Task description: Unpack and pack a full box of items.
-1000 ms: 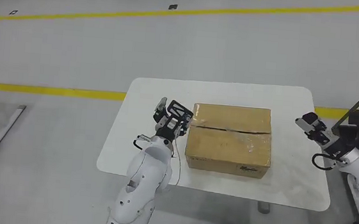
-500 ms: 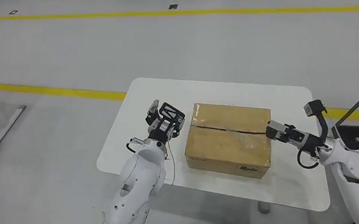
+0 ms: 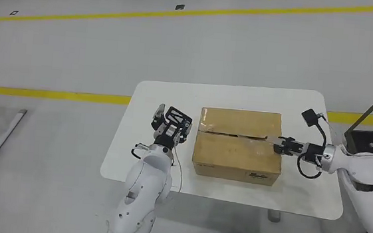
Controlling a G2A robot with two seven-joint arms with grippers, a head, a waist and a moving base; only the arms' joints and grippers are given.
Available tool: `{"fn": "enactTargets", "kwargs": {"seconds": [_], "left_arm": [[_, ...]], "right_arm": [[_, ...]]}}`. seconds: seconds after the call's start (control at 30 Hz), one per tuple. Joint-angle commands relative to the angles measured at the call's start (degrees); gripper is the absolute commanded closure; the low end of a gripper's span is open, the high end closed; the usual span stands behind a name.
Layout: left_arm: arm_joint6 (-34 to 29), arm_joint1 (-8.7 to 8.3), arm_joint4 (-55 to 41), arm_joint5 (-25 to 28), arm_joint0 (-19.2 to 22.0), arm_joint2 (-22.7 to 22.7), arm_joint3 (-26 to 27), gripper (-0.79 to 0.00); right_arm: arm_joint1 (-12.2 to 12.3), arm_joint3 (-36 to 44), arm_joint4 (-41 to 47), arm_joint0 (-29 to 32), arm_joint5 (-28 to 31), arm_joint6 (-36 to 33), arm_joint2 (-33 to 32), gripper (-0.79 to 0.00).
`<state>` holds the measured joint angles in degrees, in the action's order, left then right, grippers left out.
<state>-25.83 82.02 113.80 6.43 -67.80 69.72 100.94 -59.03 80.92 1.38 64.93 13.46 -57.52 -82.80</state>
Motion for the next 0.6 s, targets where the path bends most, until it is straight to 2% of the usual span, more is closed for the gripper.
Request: {"fn": "enactTargets", "kwargs": {"seconds": [0.0,0.17,0.33,0.5,0.57], "left_arm": [[0.00,0.00,0.00,0.00,0.00,0.00,0.00,-0.785],[0.00,0.00,0.00,0.00,0.00,0.00,0.00,-0.785],[0.00,0.00,0.00,0.00,0.00,0.00,0.00,-0.785],[0.00,0.00,0.00,0.00,0.00,0.00,0.00,-0.785],[0.00,0.00,0.00,0.00,0.00,0.00,0.00,-0.785]], "right_arm": [[0.03,-0.30,-1.74,-0.78,-1.72,-0.76,1.04,-0.785],[-0.16,-1.68,-3.44,-3.24,-4.59,-1.23,3.68,-0.785],[-0.50,-3.23,-4.03,-5.46,-4.71,-1.25,6.32,-0.785],[-0.79,-3.27,-4.35,-7.60,-3.76,-2.47,8.74,-0.699],[-0.69,-2.27,-4.59,-7.95,-3.91,-3.22,8.82,-0.723]]}}
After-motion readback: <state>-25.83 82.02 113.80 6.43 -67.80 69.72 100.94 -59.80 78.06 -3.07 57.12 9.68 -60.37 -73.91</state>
